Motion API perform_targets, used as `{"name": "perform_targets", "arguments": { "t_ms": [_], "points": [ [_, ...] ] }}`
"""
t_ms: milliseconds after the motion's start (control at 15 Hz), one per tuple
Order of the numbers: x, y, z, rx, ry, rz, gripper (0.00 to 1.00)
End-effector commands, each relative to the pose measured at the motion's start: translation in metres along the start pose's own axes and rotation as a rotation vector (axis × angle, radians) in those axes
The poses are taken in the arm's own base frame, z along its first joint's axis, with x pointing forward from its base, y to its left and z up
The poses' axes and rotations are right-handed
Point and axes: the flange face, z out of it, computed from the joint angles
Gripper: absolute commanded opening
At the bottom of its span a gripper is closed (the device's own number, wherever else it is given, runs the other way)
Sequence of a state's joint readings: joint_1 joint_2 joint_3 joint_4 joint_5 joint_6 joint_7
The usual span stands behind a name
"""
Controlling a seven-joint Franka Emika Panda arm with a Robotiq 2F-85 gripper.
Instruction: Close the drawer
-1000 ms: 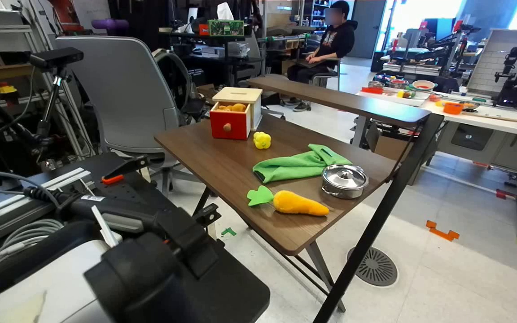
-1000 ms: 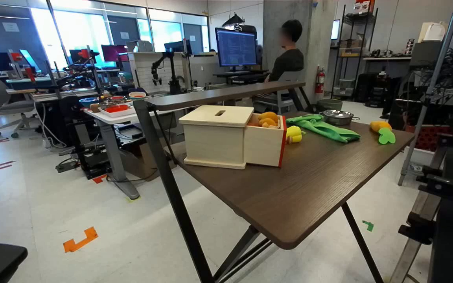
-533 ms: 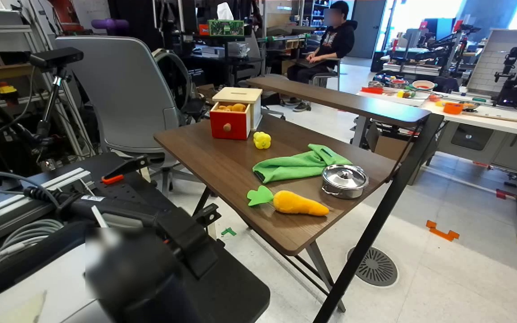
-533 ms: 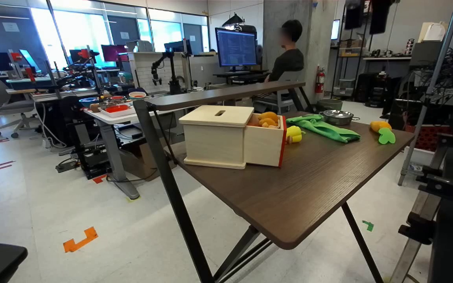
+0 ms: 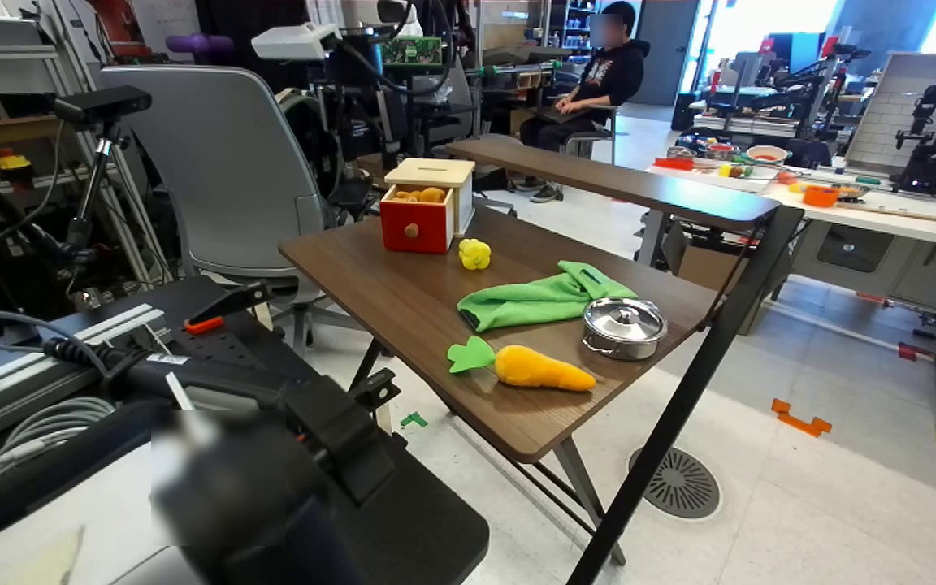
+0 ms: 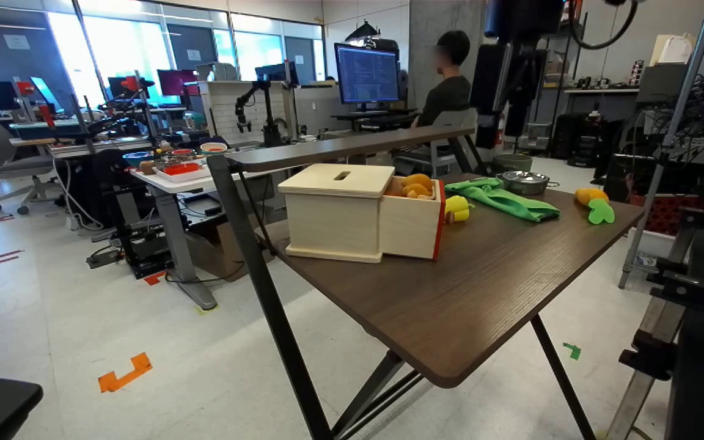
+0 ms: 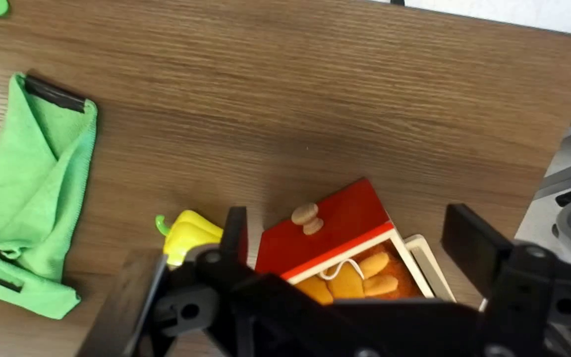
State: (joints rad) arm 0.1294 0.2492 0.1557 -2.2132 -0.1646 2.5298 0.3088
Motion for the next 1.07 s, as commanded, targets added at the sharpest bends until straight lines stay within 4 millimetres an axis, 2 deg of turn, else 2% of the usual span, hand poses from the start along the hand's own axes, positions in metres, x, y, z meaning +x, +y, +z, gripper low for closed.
{"name": "perform_targets", "arguments": {
  "t_ms": [0,267,467,667,1000],
  "points": [
    [0.009,0.009,0.023,0.026,0.09,-0.069,1.0],
    [0.008,0.014,0.052,0.09,0.126,-0.157,1.0],
    [0.005,0.014,0.067,0.192,0.09,-0.214,1.0],
    [0.002,0.02,0.073,0.252,0.05,-0.259,1.0],
    [0.005,0.047,0.085,0.224,-0.061,-0.277,1.0]
  ]
}}
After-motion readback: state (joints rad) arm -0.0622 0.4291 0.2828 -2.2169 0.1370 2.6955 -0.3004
